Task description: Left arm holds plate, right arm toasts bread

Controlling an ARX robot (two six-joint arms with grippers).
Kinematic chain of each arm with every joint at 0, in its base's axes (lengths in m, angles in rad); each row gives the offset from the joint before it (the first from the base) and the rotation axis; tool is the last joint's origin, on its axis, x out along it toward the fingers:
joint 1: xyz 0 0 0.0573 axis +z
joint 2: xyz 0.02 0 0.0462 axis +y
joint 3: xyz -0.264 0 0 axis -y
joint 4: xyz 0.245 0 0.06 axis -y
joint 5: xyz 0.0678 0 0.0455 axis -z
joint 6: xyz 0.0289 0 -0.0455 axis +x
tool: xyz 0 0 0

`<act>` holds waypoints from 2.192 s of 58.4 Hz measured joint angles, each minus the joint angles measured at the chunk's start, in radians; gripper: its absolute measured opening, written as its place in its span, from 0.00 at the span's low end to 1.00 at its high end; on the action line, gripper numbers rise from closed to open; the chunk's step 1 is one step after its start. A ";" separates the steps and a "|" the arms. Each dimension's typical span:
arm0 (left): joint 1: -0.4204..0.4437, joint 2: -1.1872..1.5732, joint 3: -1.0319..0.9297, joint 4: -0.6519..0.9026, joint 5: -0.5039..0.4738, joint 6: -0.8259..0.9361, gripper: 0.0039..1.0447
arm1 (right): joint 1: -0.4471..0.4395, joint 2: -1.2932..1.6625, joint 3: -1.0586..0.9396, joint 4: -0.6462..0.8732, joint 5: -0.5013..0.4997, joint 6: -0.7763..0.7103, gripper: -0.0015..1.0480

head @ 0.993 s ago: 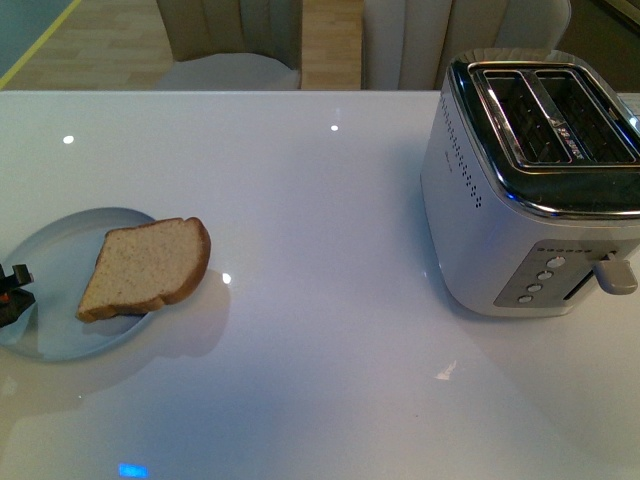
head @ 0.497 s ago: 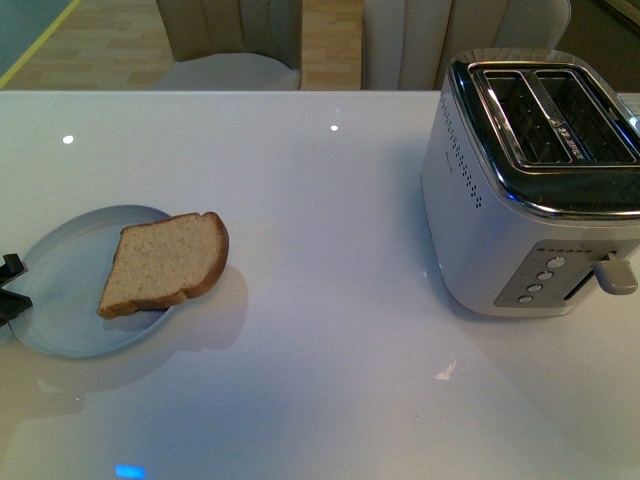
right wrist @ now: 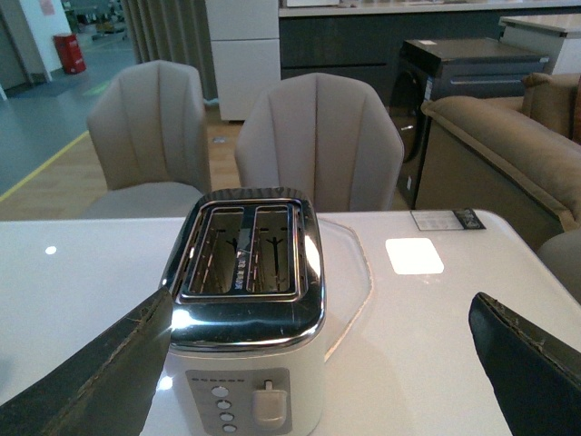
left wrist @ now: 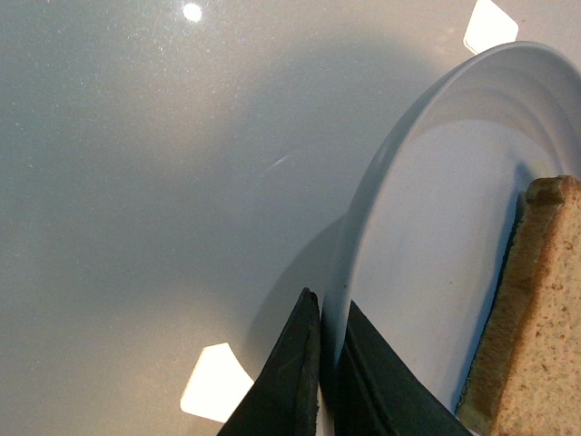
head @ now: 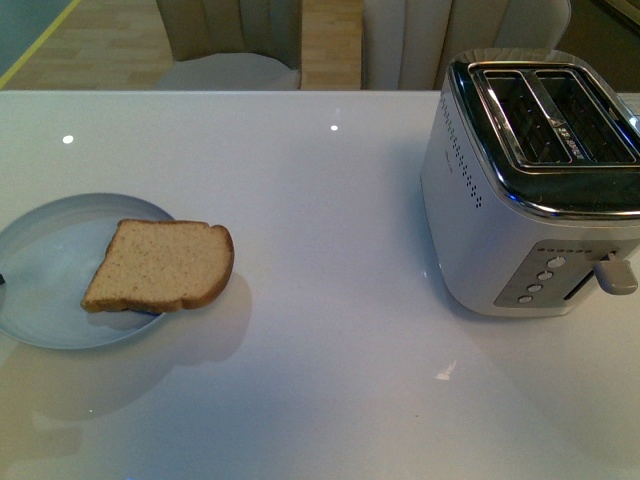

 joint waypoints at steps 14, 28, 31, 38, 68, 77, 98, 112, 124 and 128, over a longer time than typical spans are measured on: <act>-0.045 -0.229 -0.053 -0.110 0.026 -0.018 0.02 | 0.000 0.000 0.000 0.000 0.000 0.000 0.92; -0.105 -0.462 -0.069 -0.237 0.039 -0.098 0.02 | 0.000 0.000 0.000 0.000 0.000 0.000 0.92; -0.122 -0.505 -0.069 -0.264 0.032 -0.123 0.02 | 0.000 0.000 0.000 0.000 0.000 0.000 0.92; -0.192 -0.596 -0.069 -0.332 -0.012 -0.192 0.02 | 0.000 0.000 0.000 0.000 0.000 0.000 0.92; -0.478 -0.728 -0.028 -0.481 -0.148 -0.431 0.02 | 0.000 0.000 0.000 0.000 0.000 0.000 0.92; -0.558 -0.724 0.019 -0.494 -0.184 -0.472 0.02 | 0.000 0.000 0.000 0.000 0.000 0.000 0.92; -0.686 -0.666 0.103 -0.513 -0.238 -0.521 0.02 | 0.000 0.000 0.000 0.000 0.000 0.000 0.92; -0.690 -0.662 0.106 -0.514 -0.242 -0.528 0.02 | 0.057 0.156 0.100 -0.290 0.172 0.145 0.92; -0.690 -0.659 0.107 -0.514 -0.238 -0.534 0.02 | 0.060 0.339 0.157 -0.172 0.113 0.267 0.92; -0.690 -0.659 0.107 -0.514 -0.233 -0.535 0.02 | 0.071 0.446 0.193 -0.088 0.083 0.316 0.92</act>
